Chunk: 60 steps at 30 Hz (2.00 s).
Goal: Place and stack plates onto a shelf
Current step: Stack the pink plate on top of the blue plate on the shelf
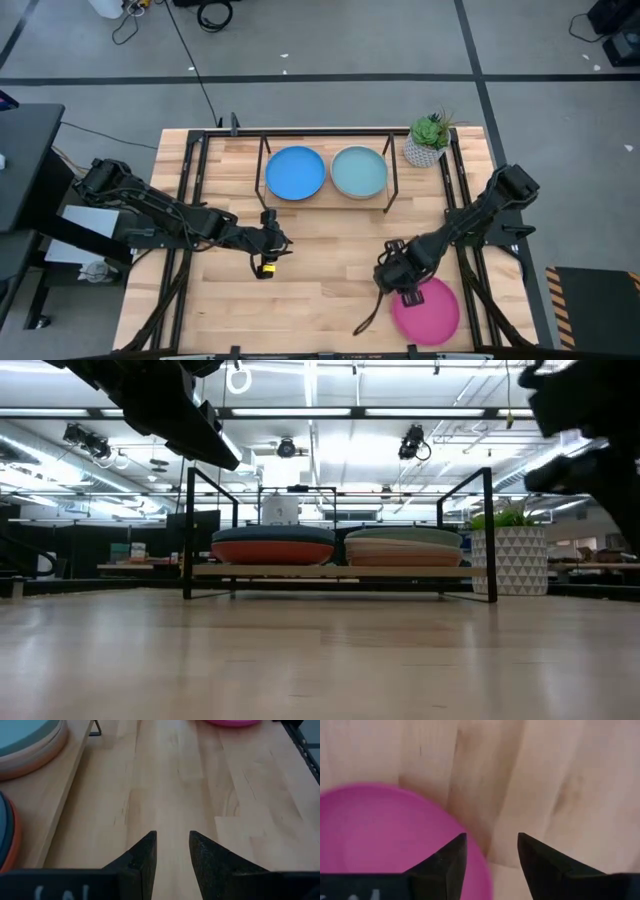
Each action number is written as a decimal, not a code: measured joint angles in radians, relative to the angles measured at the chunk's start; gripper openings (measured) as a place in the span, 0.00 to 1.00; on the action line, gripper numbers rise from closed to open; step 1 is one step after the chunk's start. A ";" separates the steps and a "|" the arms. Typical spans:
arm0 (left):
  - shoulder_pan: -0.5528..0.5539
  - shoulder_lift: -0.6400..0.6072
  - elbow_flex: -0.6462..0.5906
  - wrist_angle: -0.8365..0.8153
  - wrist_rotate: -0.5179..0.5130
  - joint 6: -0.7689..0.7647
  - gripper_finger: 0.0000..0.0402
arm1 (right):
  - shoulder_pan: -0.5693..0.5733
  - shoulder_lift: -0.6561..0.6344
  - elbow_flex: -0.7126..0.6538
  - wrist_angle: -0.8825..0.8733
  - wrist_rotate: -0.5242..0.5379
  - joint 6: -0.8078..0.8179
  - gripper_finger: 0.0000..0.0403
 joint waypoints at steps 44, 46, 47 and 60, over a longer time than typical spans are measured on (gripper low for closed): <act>-0.189 0.421 0.003 0.847 -0.261 1.402 0.52 | -0.380 -0.092 0.001 0.201 -0.328 0.085 0.04; -0.188 0.437 0.004 0.892 -0.258 1.444 0.52 | -0.395 -0.090 0.001 0.201 -0.331 0.091 0.04; -0.185 0.444 0.004 0.909 -0.249 1.456 0.52 | -0.401 -0.088 0.001 0.211 -0.333 0.097 0.04; -0.147 0.573 0.105 0.915 -0.217 1.607 0.52 | -0.473 -0.087 0.001 0.263 -0.358 0.157 0.04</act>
